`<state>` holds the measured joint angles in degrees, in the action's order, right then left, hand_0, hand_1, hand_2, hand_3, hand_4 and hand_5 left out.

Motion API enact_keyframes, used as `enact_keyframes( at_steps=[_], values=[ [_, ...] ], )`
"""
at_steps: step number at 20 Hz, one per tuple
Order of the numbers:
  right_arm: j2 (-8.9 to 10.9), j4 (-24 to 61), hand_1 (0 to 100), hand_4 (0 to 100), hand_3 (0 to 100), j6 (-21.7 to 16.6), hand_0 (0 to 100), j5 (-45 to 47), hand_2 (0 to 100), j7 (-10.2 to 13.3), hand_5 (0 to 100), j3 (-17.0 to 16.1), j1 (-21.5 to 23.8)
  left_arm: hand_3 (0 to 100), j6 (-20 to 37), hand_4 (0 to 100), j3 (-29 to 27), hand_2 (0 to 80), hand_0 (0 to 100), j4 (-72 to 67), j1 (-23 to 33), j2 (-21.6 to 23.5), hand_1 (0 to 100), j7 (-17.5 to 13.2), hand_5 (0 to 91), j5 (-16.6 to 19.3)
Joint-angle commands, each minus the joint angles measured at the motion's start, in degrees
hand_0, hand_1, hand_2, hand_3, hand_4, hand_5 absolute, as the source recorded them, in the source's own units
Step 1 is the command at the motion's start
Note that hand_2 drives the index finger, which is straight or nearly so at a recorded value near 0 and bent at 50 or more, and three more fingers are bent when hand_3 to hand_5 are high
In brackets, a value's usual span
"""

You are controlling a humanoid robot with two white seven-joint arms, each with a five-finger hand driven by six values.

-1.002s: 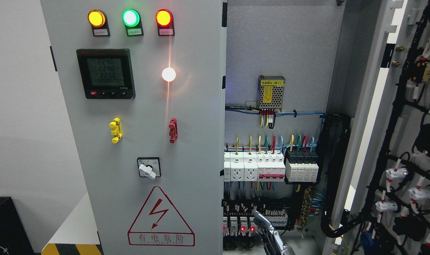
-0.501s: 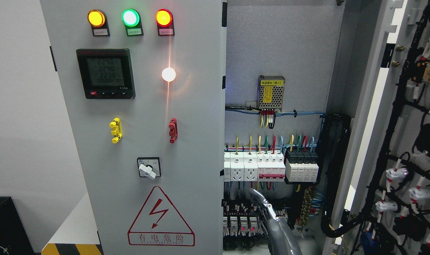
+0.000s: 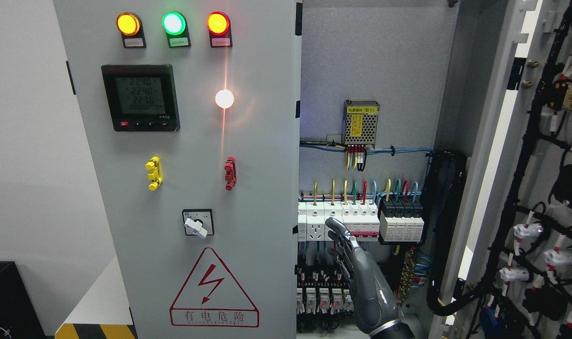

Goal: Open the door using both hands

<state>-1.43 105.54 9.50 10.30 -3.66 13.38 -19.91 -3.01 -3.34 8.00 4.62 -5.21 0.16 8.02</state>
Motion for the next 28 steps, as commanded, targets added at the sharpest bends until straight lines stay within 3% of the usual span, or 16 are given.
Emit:
enact_keyframes(
  at_steps=[1, 12, 18, 28],
  values=[
    [-1.30, -7.54, 0, 0, 0, 0.08, 0, 0.51, 0, -0.03, 0, -1.96, -5.40, 0, 0.02, 0, 0.00, 0.0, 0, 0.00, 0.03, 0.03, 0, 0.02, 0.0, -0.02],
    [-1.12, -13.96, 0, 0, 0, 0.08, 0, 2.10, 0, -0.21, 0, -1.87, -10.50, 0, 0.02, 0, 0.00, 0.0, 0, 0.00, 0.03, 0.03, 0, 0.02, 0.0, -0.02],
    [-0.51, -14.40, 0, 0, 0, 2.98, 0, 8.32, 0, -0.30, 0, -1.43, -11.64, 0, 0.02, 0, 0.00, 0.0, 0, 0.00, 0.03, 0.03, 0, 0.02, 0.0, -0.02],
    [0.55, -14.22, 0, 0, 0, 3.25, 0, 9.04, 0, -0.73, 0, -1.08, -13.75, 0, 0.02, 0, 0.00, 0.0, 0, 0.00, 0.03, -0.06, 0, 0.02, 0.0, 0.06]
  ],
)
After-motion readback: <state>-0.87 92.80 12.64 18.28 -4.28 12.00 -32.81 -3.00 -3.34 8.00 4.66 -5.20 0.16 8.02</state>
